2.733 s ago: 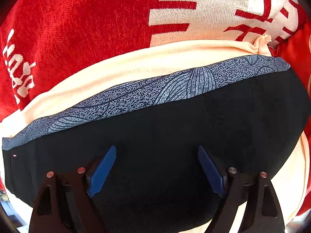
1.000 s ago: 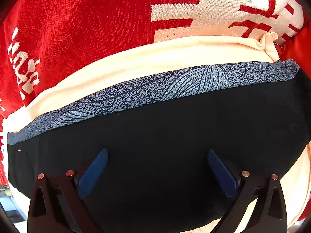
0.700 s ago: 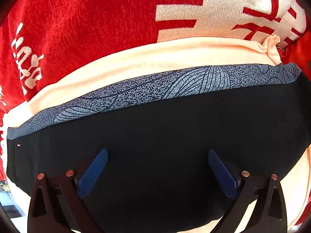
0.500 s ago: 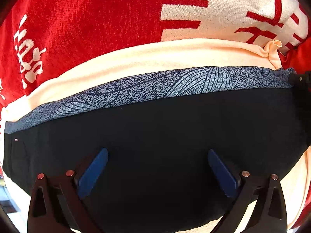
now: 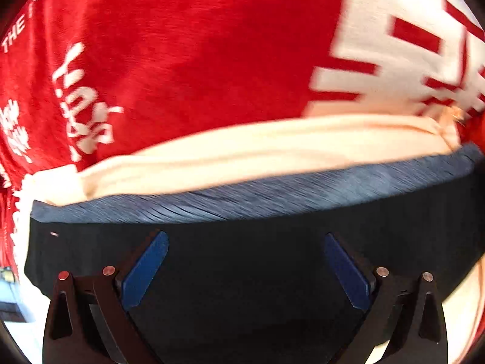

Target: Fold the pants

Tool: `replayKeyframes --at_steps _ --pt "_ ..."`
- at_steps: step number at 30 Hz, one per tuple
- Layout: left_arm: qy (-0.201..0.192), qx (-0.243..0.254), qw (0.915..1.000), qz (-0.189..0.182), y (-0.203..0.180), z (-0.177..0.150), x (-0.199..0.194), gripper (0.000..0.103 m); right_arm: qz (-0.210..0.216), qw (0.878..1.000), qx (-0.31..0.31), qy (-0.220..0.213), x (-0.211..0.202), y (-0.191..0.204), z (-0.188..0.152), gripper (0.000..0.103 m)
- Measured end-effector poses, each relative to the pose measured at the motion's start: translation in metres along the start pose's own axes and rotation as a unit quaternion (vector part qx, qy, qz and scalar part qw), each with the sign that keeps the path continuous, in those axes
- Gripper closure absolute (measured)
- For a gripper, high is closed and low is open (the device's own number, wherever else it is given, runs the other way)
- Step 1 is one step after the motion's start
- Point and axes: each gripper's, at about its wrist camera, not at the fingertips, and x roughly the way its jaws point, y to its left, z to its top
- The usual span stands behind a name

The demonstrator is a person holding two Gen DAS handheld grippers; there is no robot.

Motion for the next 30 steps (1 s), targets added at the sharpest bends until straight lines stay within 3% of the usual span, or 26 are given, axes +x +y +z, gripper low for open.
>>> replayKeyframes --at_steps 2,4,6,8,10,13,19,24,25,27,30 --pt "0.023 -0.016 0.9995 0.013 0.012 0.004 0.017 0.000 0.062 0.998 -0.002 -0.003 -0.006 0.014 -0.010 0.045" --pt "0.042 -0.028 0.9987 0.010 0.017 0.003 0.035 0.000 0.118 0.992 -0.004 0.040 0.012 0.035 -0.027 0.045" --pt "0.037 -0.056 0.9977 -0.012 0.024 -0.001 0.040 0.000 0.111 0.991 -0.016 0.076 0.039 0.049 -0.044 0.045" --pt "0.052 -0.063 0.9963 -0.027 0.031 -0.002 0.040 0.000 0.070 0.991 -0.023 0.115 0.065 0.046 -0.060 0.046" --pt "0.062 -0.048 0.9967 -0.019 0.038 -0.004 0.038 0.000 0.074 0.993 -0.002 0.092 0.057 0.033 -0.067 0.046" --pt "0.065 -0.023 0.9976 0.011 0.057 -0.016 0.027 0.000 0.064 0.993 0.017 0.102 0.051 0.016 -0.075 0.045" --pt "0.085 -0.067 0.9935 0.034 0.118 -0.045 0.010 0.000 0.099 0.987 0.063 0.110 0.017 0.010 -0.093 0.045" --pt "0.066 -0.087 0.9933 0.040 0.161 -0.057 0.000 0.000 0.190 0.972 0.073 0.114 0.001 0.079 -0.104 0.045" --pt "0.058 -0.086 0.9938 0.041 0.170 -0.064 -0.003 0.000 0.212 0.969 0.066 0.111 0.011 0.100 -0.093 0.046" --pt "0.044 -0.085 0.9945 0.043 0.181 -0.055 0.004 0.000 0.230 0.967 0.049 0.099 0.025 0.130 -0.076 0.057" --pt "0.023 -0.085 0.9957 0.028 0.193 -0.024 0.026 0.000 0.238 0.968 0.030 0.071 0.034 0.194 -0.057 0.059"
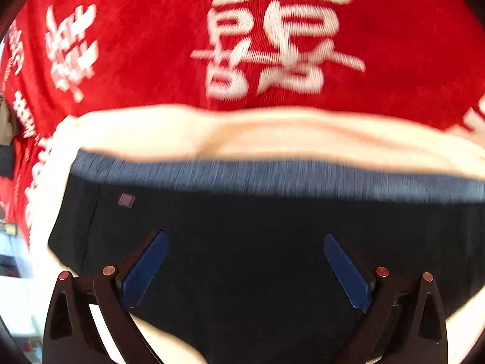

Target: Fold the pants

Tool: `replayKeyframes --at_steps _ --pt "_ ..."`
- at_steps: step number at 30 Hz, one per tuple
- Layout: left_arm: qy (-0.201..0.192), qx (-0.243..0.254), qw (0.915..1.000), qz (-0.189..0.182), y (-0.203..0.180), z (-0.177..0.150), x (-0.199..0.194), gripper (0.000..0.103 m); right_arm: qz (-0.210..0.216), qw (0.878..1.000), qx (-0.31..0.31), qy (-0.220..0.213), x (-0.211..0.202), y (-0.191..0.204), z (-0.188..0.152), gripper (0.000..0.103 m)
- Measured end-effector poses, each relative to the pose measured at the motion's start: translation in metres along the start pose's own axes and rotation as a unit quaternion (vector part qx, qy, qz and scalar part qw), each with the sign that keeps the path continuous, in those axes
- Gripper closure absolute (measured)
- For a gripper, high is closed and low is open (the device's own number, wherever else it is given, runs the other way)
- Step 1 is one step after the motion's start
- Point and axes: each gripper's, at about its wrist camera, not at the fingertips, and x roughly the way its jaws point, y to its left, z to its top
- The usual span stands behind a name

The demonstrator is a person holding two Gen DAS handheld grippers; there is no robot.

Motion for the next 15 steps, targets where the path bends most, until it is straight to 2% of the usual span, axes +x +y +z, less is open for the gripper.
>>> replayKeyframes --at_steps 2,3,5,6,7,8,9,10,11,12,13,15 --pt "-0.013 0.012 0.9998 -0.002 -0.011 0.014 0.016 0.000 0.001 1.000 -0.009 0.004 0.041 0.025 0.017 0.059" --pt "-0.014 0.020 0.9997 0.003 -0.015 0.017 0.020 0.000 -0.005 1.000 -0.010 0.009 0.046 0.033 0.011 0.059" --pt "-0.008 0.038 0.9992 0.011 -0.013 0.019 0.043 0.000 -0.041 0.999 -0.015 0.032 0.079 0.045 0.016 0.061" --pt "-0.012 0.035 0.9993 -0.008 -0.009 0.018 0.047 0.000 -0.065 0.997 -0.022 0.030 0.088 0.046 0.016 0.065" --pt "-0.016 0.024 0.9991 -0.031 -0.003 0.016 0.047 0.000 -0.077 0.997 -0.024 0.014 0.086 0.049 0.016 0.070" --pt "-0.007 0.017 0.9988 -0.045 0.007 0.017 0.048 0.000 -0.098 0.995 -0.021 0.007 0.082 0.049 0.016 0.070" --pt "0.001 0.013 0.9987 -0.050 0.018 0.017 0.047 0.000 -0.123 0.992 -0.012 0.004 0.077 0.049 0.015 0.068" --pt "0.009 0.013 0.9987 -0.049 0.028 0.016 0.044 0.000 -0.116 0.993 0.010 0.006 0.068 0.048 0.012 0.064" --pt "0.015 0.019 0.9985 -0.049 0.039 0.015 0.040 0.000 -0.065 0.997 0.032 0.015 0.061 0.046 0.006 0.063" --pt "0.014 0.025 0.9981 -0.054 0.050 0.013 0.035 0.000 0.007 0.998 0.053 0.037 0.056 0.046 -0.004 0.063" --pt "0.009 0.032 0.9978 -0.057 0.062 0.011 0.028 0.000 0.054 0.995 0.064 0.060 0.052 0.050 -0.017 0.061" --pt "-0.001 0.046 0.9974 -0.056 0.096 0.004 0.017 0.000 0.118 0.985 0.080 0.095 0.050 0.064 -0.048 0.059"
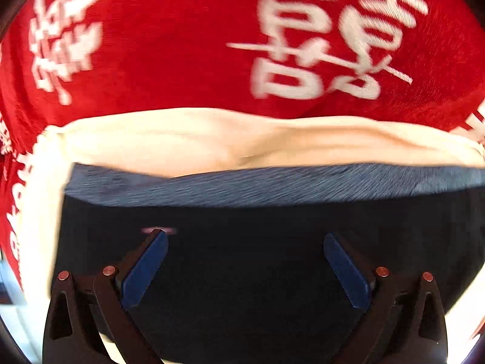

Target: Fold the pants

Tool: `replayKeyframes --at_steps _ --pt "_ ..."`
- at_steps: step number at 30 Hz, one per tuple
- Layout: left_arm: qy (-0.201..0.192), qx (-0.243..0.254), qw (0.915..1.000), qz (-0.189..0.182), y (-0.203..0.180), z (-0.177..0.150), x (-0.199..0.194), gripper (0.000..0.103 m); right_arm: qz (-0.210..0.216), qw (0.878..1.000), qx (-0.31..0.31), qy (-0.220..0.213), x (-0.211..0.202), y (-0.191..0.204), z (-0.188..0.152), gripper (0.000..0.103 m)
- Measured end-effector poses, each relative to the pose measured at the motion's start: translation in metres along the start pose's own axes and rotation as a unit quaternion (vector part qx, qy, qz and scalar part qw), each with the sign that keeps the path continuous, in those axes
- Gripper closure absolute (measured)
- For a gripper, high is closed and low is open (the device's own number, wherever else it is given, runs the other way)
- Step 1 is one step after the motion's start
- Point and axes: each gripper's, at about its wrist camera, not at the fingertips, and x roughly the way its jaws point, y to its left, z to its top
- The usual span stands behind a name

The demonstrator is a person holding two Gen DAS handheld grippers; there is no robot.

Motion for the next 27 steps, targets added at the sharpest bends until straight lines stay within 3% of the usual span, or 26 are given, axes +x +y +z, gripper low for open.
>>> replayKeyframes --at_steps 3,7,8,10,13,15,16,17,20,25,27 --pt "0.005 0.009 0.9997 0.024 0.046 -0.015 -0.002 0.000 0.083 0.995 0.038 0.047 0.033 0.013 -0.051 0.057" --pt "0.036 -0.006 0.9972 0.066 0.104 -0.038 0.021 0.000 0.123 0.987 0.091 0.045 0.092 0.017 -0.076 0.057" --pt "0.043 -0.013 0.9968 0.066 0.116 -0.044 0.028 0.000 0.134 0.985 0.105 0.039 0.096 0.015 -0.078 0.057" --pt "0.033 -0.024 0.9987 0.030 0.128 -0.055 0.033 0.000 0.143 0.982 0.124 0.029 0.086 0.005 -0.087 0.057" --pt "0.018 -0.016 0.9995 0.021 0.132 -0.059 0.037 0.000 0.158 0.978 0.136 0.018 0.074 0.003 -0.089 0.057" --pt "0.011 -0.011 0.9998 0.010 0.134 -0.059 0.040 0.000 0.154 0.978 0.138 0.018 0.077 0.006 -0.081 0.058" --pt "0.011 -0.008 0.9999 0.007 0.135 -0.060 0.039 0.000 0.138 0.981 0.133 0.019 0.074 0.011 -0.075 0.084" --pt "0.013 0.001 0.9999 0.001 0.136 -0.059 0.039 0.000 0.130 0.984 0.122 0.017 0.065 0.013 -0.069 0.094" --pt "0.024 0.025 0.9993 -0.009 0.154 -0.056 0.048 0.000 0.130 0.989 0.069 -0.004 0.032 0.030 -0.081 0.094" --pt "0.014 0.050 0.9986 -0.009 0.145 -0.071 0.042 0.000 0.036 0.996 0.074 0.018 0.057 0.009 -0.110 0.096" --pt "0.011 0.050 0.9987 0.001 0.143 -0.071 0.041 0.000 0.062 0.993 0.099 0.013 0.054 0.001 -0.111 0.097"
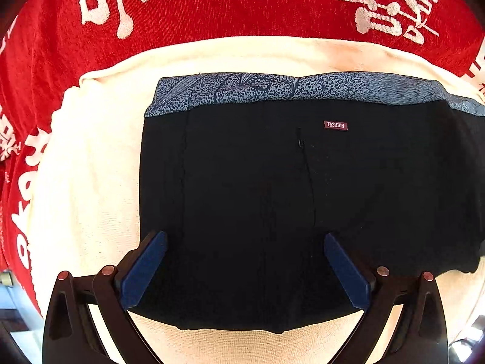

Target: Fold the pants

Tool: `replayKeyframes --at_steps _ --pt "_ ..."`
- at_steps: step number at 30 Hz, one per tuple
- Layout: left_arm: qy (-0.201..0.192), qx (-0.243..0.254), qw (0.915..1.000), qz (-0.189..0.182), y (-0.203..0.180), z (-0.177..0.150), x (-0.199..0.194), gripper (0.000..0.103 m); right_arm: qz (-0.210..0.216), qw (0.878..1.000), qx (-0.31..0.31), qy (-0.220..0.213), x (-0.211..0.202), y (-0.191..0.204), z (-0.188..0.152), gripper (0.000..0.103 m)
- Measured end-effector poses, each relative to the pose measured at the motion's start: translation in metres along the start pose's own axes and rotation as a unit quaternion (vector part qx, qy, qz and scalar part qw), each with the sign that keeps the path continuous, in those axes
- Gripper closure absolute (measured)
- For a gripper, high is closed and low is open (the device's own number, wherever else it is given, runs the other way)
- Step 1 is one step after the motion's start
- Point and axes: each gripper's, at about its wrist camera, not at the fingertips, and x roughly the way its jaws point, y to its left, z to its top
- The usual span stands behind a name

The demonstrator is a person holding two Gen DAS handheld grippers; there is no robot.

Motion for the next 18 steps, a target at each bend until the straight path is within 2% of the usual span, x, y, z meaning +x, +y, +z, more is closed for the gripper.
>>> replayKeyframes --at_steps 2,5,7,9,12,15,16,17,18 --pt "0.010 -0.002 0.9998 0.015 -0.003 0.002 -0.003 0.000 -0.019 1.000 0.000 0.010 -0.013 0.002 0.000 0.085" --pt "0.020 0.007 0.9994 0.029 -0.034 0.000 -0.026 0.000 -0.058 0.997 -0.040 -0.010 -0.050 0.007 0.003 0.084" --pt "0.010 0.018 0.9998 0.006 -0.055 -0.003 -0.044 0.000 -0.099 0.992 -0.069 -0.043 -0.078 0.011 0.014 0.084" --pt "-0.003 0.036 0.9991 -0.021 -0.087 0.000 -0.055 0.000 -0.118 0.987 -0.086 -0.072 -0.093 0.018 0.029 0.084" --pt "-0.014 0.047 0.9968 -0.063 -0.141 0.010 -0.058 0.000 -0.155 0.977 -0.113 -0.092 -0.098 0.021 0.056 0.084" --pt "0.005 0.037 0.9971 -0.066 -0.187 0.019 -0.041 0.000 -0.263 0.947 -0.164 -0.084 -0.084 0.009 0.067 0.085" --pt "0.012 0.041 0.9975 -0.056 -0.196 0.018 -0.033 0.000 -0.271 0.944 -0.172 -0.080 -0.082 0.000 0.066 0.088" --pt "0.004 0.044 0.9980 -0.046 -0.201 0.014 -0.029 0.000 -0.244 0.949 -0.173 -0.096 -0.089 -0.006 0.063 0.089" --pt "-0.013 0.039 0.9980 -0.048 -0.199 0.010 -0.032 0.000 -0.238 0.953 -0.161 -0.097 -0.093 -0.012 0.062 0.089"
